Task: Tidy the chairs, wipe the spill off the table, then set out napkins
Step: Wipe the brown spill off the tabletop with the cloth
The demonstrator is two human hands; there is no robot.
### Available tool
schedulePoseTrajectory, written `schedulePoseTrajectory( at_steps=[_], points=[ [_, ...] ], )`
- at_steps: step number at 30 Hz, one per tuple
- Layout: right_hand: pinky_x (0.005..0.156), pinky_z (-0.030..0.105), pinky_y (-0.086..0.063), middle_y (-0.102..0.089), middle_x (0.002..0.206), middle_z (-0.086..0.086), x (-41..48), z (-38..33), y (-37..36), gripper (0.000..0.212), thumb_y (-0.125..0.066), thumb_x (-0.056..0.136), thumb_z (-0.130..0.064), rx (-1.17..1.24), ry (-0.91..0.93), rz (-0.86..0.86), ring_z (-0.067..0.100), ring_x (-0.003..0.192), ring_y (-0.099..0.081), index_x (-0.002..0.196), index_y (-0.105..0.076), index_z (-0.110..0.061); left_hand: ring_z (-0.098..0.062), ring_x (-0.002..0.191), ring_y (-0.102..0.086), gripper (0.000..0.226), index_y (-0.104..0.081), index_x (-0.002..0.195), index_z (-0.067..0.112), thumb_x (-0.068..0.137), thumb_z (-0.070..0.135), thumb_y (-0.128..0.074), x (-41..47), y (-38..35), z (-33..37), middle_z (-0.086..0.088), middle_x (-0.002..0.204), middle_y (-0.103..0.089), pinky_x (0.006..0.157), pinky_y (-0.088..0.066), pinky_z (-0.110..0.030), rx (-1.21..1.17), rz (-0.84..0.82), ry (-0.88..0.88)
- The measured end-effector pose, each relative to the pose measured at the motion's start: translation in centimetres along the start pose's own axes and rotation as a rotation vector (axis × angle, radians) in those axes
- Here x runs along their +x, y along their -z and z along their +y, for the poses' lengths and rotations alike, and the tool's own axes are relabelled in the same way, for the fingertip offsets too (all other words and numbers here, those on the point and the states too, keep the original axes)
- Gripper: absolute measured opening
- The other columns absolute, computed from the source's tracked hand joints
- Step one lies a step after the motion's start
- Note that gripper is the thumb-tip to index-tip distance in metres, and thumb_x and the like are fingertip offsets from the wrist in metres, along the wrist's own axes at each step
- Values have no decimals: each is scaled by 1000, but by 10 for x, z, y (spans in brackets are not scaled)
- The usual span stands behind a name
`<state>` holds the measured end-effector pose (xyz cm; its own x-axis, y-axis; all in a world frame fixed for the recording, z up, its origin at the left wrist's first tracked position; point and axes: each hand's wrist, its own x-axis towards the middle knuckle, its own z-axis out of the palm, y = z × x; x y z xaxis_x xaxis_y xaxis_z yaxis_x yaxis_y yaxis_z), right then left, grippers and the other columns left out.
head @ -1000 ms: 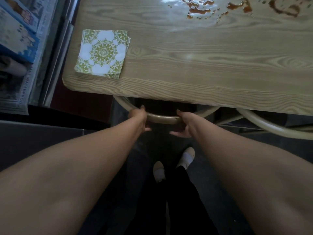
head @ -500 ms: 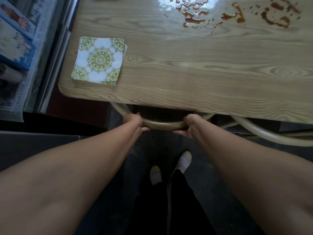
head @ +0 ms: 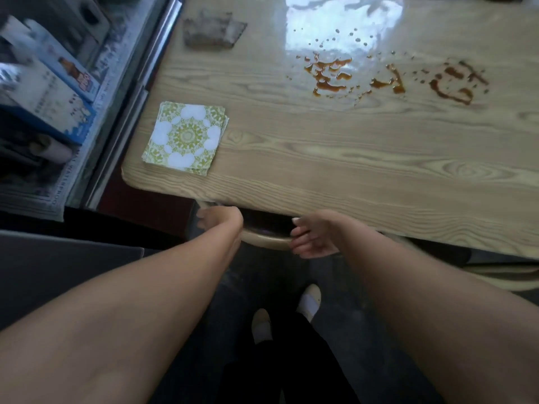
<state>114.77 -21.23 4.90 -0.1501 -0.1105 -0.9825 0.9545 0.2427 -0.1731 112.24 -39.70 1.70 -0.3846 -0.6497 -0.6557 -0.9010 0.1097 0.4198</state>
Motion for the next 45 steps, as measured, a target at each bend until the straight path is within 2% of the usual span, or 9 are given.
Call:
schedulePoseTrajectory(
  at_steps=[3,8,12,15,18,24,33,39,45],
  points=[
    [64,27,-52,-64,86,6,-18,-32,8,25,-37,103,-35,18,182,-53,15,72,-62,99,-52,-15,-33,132,-40,47,-30,141,3,97,12,-44,-13,1,32,-14,147,-37,110,-31,-39,-132,140,-2],
    [59,23,-46,-61,82,5,-36,-89,23,15,-42,102,-24,51,385,33,13,66,-57,101,-52,-12,-37,120,-54,52,-37,138,-2,89,7,-49,-18,1,79,-19,137,-50,99,-47,-47,-98,48,-174],
    [57,24,-45,-63,80,5,-39,-122,29,12,-48,101,-21,50,476,157,14,63,-58,108,-52,-14,-38,97,-66,37,-55,116,1,81,8,-45,-8,2,110,-22,113,-66,78,-55,-44,-142,30,-288],
    [58,25,-48,-66,88,8,-32,-146,31,10,-52,98,-21,39,538,251,15,63,-61,105,-55,-15,-29,86,-64,25,-52,110,10,88,8,-44,-5,6,130,-14,107,-66,57,-42,-27,-134,8,-374],
    [63,29,-53,-68,93,8,-20,-169,32,6,-55,96,-21,9,594,324,17,70,-65,99,-58,-17,-26,90,-63,21,-51,111,13,91,12,-45,8,6,152,-12,109,-65,49,-31,-23,-106,20,-430],
    [85,39,-57,-67,108,1,-2,-223,34,18,-58,94,-28,-210,745,519,20,94,-66,109,-65,-22,-26,98,-56,27,-45,120,7,95,17,-49,50,-5,210,-11,121,-59,73,-36,-27,-31,45,-548],
    [107,35,-33,-48,141,-6,64,-339,16,35,-59,93,-28,-626,980,810,20,130,-40,128,-56,-31,-32,109,-54,26,-50,114,2,93,17,-53,141,-50,303,-17,119,-57,92,-40,-37,-2,129,-868],
    [113,35,-28,-37,152,-9,106,-419,9,43,-58,92,-23,-732,1081,920,19,138,-30,133,-51,-32,-38,97,-54,19,-52,102,-5,87,6,-47,193,-82,331,-22,103,-58,87,-39,-39,-172,287,-1017],
    [116,33,-21,-28,157,-10,136,-486,4,44,-45,99,-26,-849,1188,880,18,146,-20,141,-43,-37,-35,92,-55,26,-54,100,-1,88,16,-37,208,-94,332,-19,98,-59,83,-39,-37,-215,359,-1086]
  ],
)
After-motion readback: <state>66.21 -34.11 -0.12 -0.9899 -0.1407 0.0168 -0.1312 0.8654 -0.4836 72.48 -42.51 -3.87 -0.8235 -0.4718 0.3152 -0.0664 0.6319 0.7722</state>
